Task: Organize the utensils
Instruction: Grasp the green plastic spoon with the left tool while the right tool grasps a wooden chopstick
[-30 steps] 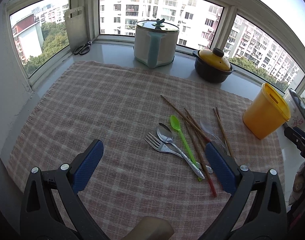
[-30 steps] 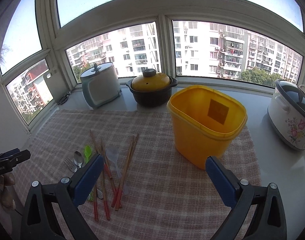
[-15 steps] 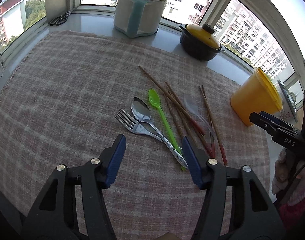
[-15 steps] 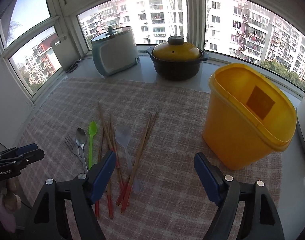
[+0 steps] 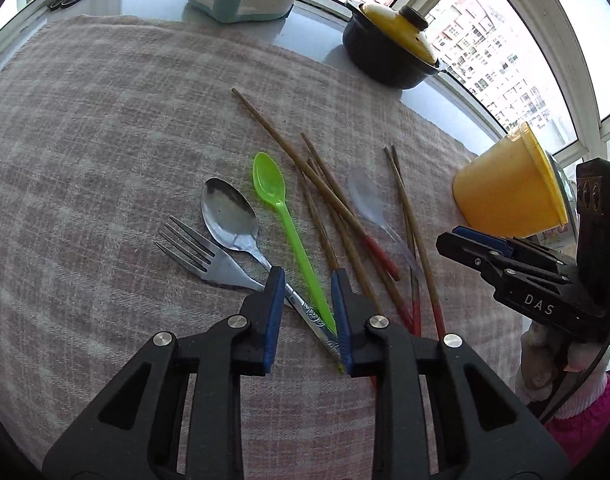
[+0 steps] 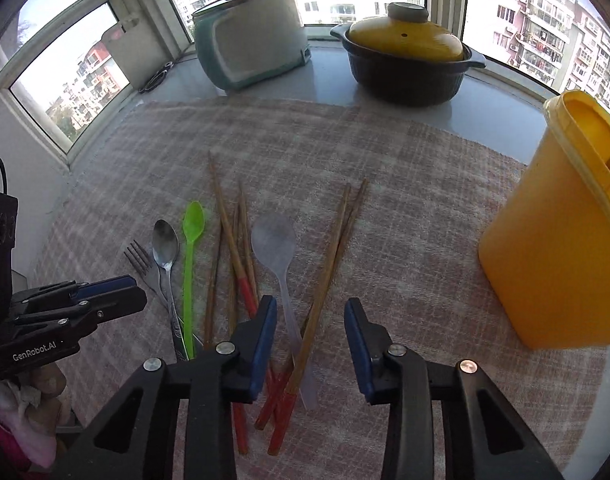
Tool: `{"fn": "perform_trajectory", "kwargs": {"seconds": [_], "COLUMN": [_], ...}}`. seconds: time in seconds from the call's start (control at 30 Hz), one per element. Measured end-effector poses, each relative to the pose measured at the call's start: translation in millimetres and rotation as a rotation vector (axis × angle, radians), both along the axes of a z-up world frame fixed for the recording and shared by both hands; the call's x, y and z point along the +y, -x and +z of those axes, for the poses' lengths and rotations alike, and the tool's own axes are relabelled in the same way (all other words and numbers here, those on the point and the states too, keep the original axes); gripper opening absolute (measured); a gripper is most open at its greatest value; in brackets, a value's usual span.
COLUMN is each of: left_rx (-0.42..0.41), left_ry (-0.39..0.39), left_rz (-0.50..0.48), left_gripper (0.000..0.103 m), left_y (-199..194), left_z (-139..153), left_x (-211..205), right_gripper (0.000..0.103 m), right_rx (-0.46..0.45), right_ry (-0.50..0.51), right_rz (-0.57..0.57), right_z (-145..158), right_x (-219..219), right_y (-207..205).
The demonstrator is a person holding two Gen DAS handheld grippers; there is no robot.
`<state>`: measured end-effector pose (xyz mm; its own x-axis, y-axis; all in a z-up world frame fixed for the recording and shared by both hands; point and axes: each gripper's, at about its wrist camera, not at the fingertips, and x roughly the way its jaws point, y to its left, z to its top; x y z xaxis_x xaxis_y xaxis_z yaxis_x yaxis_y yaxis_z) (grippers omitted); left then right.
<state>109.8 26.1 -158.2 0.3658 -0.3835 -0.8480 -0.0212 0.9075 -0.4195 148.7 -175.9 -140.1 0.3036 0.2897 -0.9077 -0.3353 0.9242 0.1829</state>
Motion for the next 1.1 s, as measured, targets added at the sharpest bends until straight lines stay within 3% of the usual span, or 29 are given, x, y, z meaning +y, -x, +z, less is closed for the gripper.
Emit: {"fn": "perform_trajectory", "kwargs": {"seconds": [0.5,0.97,1.1], "left_rx": [0.061,0.057,0.05], "left_ry": [0.019,0.022,0.002], "left_rz": [-0.007,-0.012,-0.008], "left_gripper": [0.019,0.019,0.011], "left_y": [-31,-47,-47], "left_z": [-28,-36,-37], "left_x": [-3,-2,-2], "right_gripper": [0.029,0.014,0.008], "right_rx": [0.107,0.157,0.161], "right_ry": [0.004,0.03,0.033], "right_rz": [-0.024,-0.038,-0.042], "right_z": [-26,-43,-43], "right_x": [0,6,8], "right_y": [-24,-39,-41]}}
